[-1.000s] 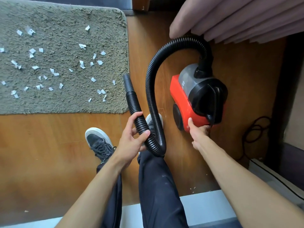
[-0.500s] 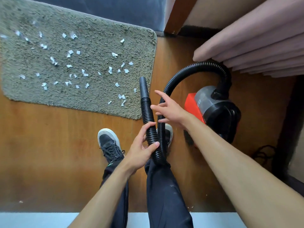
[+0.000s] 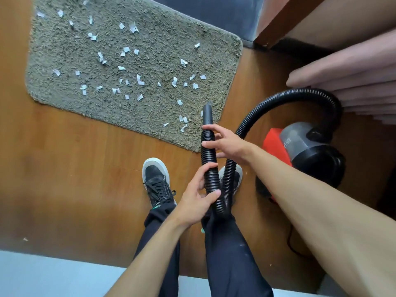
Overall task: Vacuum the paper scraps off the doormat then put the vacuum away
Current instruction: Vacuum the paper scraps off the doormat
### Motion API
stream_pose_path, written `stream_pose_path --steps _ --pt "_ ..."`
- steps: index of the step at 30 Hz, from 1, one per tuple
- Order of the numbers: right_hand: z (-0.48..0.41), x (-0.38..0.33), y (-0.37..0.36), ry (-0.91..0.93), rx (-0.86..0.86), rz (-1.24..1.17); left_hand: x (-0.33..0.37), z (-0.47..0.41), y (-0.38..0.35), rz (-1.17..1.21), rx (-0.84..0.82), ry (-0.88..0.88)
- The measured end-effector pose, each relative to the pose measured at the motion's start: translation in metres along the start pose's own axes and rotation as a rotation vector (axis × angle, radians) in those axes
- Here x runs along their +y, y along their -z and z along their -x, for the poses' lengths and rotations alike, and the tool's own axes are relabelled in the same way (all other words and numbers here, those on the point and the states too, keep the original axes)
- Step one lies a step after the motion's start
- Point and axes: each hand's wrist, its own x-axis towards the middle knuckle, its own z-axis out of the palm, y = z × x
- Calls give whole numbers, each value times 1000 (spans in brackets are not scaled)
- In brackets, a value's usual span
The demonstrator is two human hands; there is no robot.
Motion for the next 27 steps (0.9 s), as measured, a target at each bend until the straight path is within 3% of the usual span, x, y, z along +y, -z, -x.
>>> stream_pose_path --steps 11,27 --pt "-21 17 -40 -144 -82 72 -18 20 31 172 37 149" --pt "-36 22 -67 -175 -77 70 -20 24 52 199 63 175"
